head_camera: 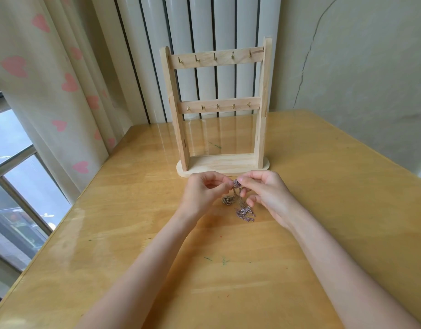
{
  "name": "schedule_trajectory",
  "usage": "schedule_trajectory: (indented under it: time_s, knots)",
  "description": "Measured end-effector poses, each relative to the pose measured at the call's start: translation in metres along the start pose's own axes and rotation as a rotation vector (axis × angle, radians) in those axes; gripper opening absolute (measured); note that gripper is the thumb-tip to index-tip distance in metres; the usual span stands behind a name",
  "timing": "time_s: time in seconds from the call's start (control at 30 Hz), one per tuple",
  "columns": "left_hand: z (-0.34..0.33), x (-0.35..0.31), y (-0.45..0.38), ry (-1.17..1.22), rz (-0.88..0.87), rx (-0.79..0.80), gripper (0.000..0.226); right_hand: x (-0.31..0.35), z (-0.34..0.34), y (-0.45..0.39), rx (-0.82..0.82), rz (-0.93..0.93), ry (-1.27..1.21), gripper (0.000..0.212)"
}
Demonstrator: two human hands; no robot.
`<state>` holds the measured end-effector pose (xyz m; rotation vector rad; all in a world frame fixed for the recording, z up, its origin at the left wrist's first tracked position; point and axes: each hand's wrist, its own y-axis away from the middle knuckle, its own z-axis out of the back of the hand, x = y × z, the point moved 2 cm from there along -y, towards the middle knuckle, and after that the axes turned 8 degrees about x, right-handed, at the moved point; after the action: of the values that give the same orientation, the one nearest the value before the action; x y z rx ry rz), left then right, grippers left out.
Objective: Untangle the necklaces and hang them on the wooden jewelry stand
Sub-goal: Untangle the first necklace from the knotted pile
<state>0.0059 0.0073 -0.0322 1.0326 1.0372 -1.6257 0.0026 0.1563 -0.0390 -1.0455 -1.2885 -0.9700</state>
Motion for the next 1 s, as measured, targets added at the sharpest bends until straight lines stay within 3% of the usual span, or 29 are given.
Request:
schedule_trajectory:
  time_s: [0.23, 0.43, 0.77, 1.0]
  knots:
    - [-0.0021, -0.0021, 0.0017, -0.333, -0.152, -0.058, 0.015, 0.0011, 0.0009, 0.0021, 0.017, -0.009, 0.037, 0.006]
    - [-0.0023, -0.0014, 0.001, -0.333, -0.146, -0.072, 0.026, 0.0037, 0.0039, 0.0018, -0.046, 0.031, 0.089, 0.006]
    - [-0.0041, 0.0018, 0.0038, -0.514, -0.244, 0.037, 0.005, 0.0028, 0.0043, 0.0033, -0.003, -0.061, 0.233, 0.011]
    - [-0.0091, 0.0005, 0.0038, -0.514, -0.244, 0.052, 0.01, 0.0008, 0.0032, 0.0022, -0.097, -0.097, 0.239, 0.017]
